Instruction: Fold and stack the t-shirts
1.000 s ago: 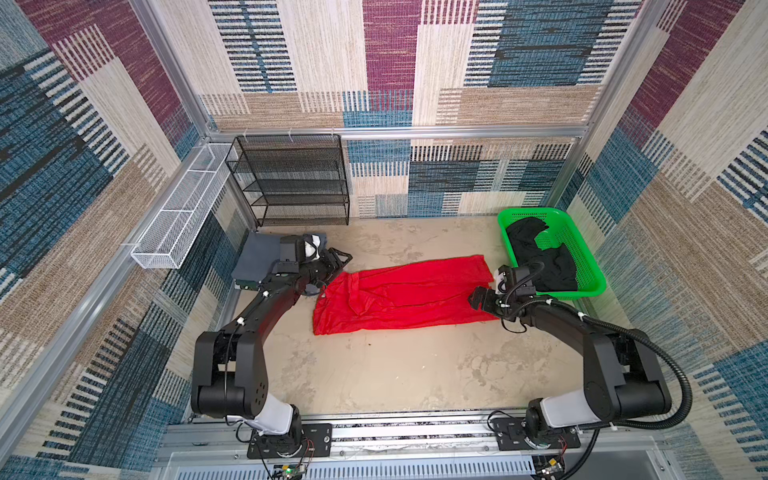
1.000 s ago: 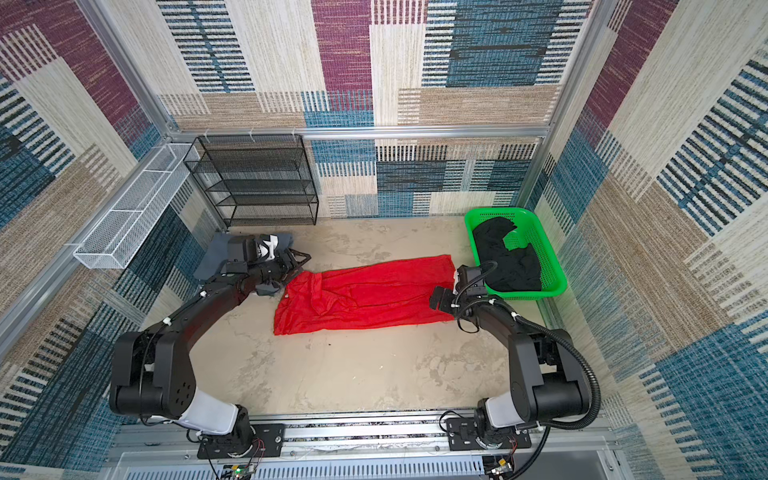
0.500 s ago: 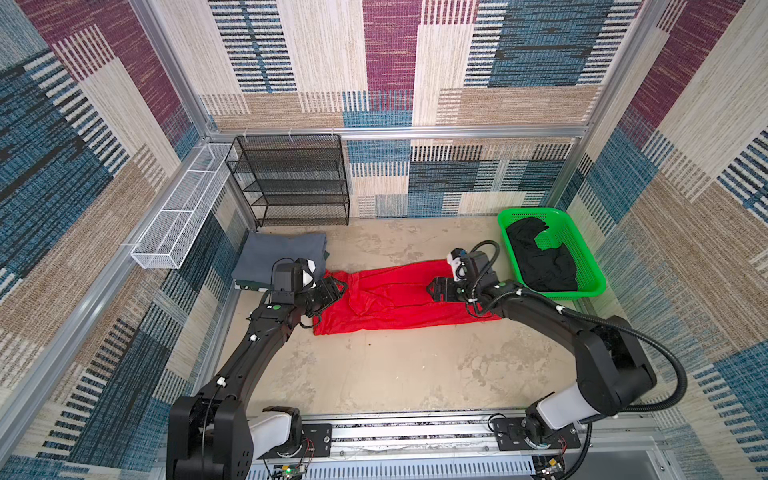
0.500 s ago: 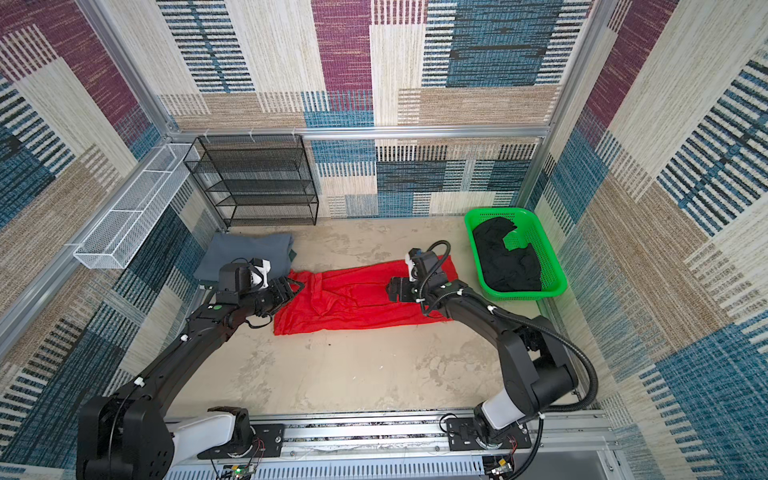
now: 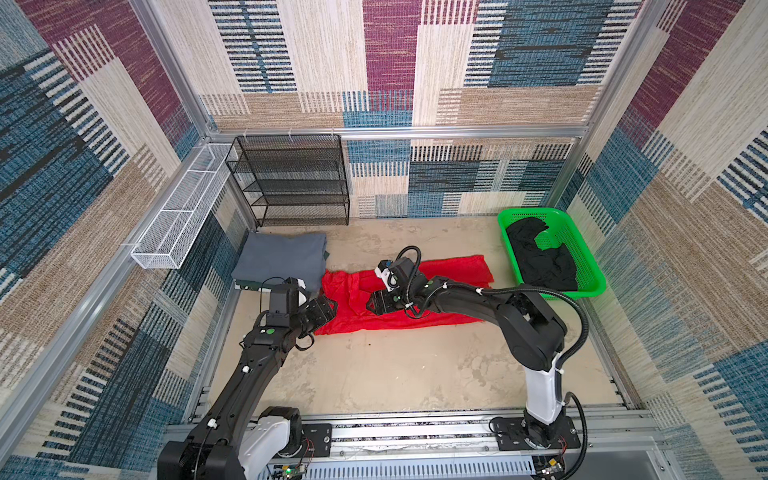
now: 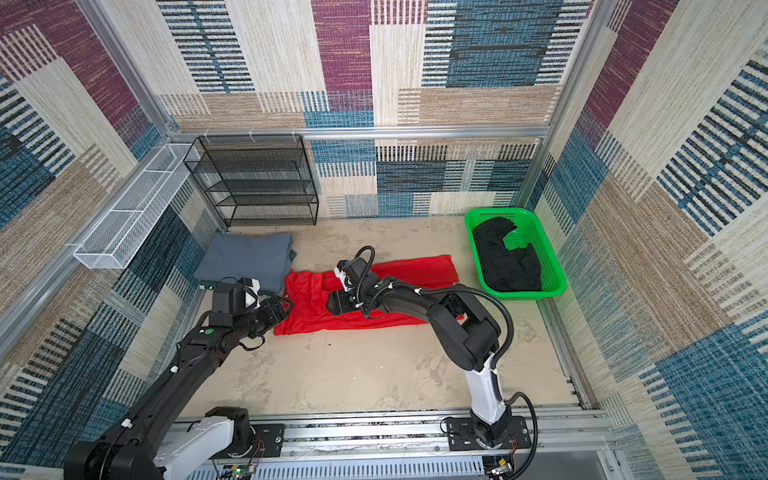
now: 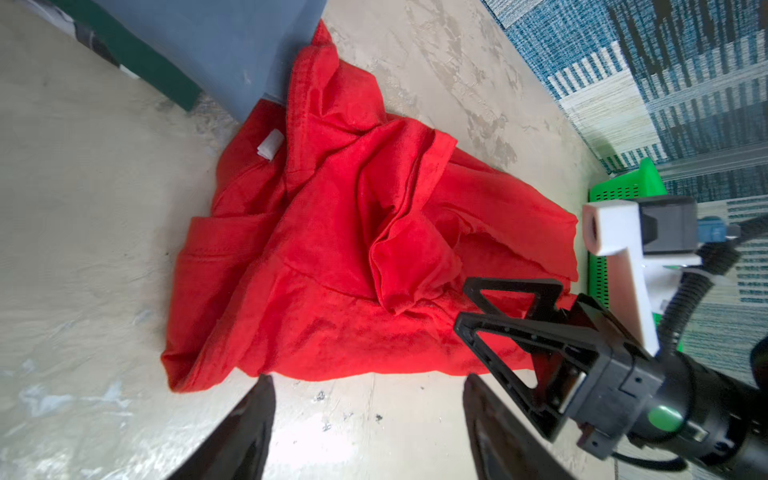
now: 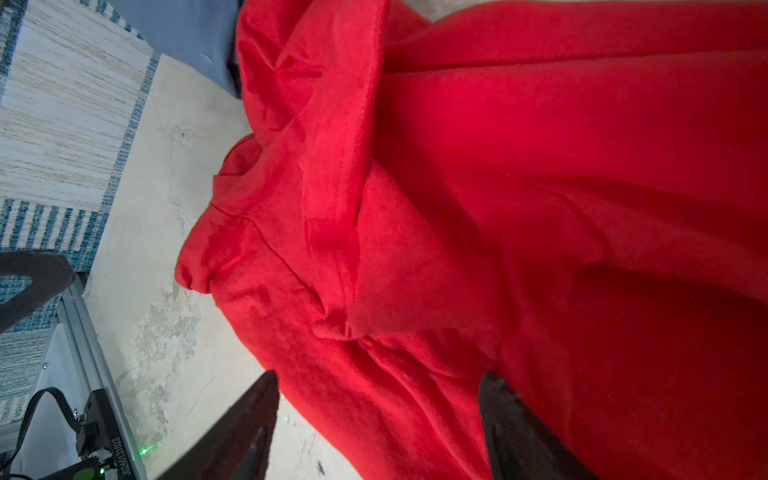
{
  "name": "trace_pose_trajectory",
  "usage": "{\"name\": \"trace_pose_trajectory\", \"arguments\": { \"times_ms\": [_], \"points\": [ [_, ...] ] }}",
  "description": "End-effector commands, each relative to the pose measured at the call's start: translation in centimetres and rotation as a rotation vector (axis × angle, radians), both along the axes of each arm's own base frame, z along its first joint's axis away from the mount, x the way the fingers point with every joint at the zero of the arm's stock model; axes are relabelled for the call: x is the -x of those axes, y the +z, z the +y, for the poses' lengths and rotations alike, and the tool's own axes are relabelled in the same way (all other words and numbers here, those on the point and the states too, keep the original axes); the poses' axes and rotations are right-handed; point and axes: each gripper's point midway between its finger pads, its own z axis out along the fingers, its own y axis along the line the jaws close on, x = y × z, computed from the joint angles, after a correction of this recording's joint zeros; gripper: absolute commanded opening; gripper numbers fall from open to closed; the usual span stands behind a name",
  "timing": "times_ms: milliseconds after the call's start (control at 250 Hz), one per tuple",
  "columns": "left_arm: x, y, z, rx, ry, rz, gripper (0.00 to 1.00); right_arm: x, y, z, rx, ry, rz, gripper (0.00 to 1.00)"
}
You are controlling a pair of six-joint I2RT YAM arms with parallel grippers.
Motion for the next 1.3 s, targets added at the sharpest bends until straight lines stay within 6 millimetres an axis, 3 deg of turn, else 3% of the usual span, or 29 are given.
{"name": "trace_pose_trajectory", "arguments": {
  "times_ms": [0,124,312,532,552,664,916,1068,1296],
  "points": [
    [0.3,-1.0,0.2,-0.019,0.003,0.027,0.72,0.5,0.0,1.8,-0.006,0.021,0.001,0.74],
    [0.2,-1.5,0.1,-0.006,0.004,0.037,0.72,1.6,-1.0,3.6,-0.010,0.073,0.033,0.70],
    [0.2,-1.9,0.3,-0.021,0.006,0.047,0.72,1.7,-2.2,5.3,0.002,0.098,0.060,0.63],
    [0.4,-2.6,0.6,-0.028,0.015,0.066,0.72,0.8,-3.0,5.1,0.036,0.063,0.048,0.43],
    [0.4,-2.7,0.6,-0.029,0.015,0.069,0.72,0.4,-2.1,5.5,0.024,0.061,0.032,0.42],
    [0.5,-3.3,0.8,-0.034,0.018,0.085,0.72,-0.3,-1.9,5.5,0.037,0.045,0.018,0.28],
    [0.8,-4.9,1.3,-0.059,0.023,0.123,0.72,-2.2,-0.9,5.0,0.080,-0.012,-0.041,0.06],
    [0.9,-6.1,1.7,-0.066,0.028,0.164,0.71,-3.1,-0.7,4.6,0.096,-0.034,-0.048,0.04],
    [1.2,-8.3,2.6,-0.091,0.043,0.237,0.60,-4.7,0.1,3.1,0.097,-0.092,-0.061,0.02]
  ]
}}
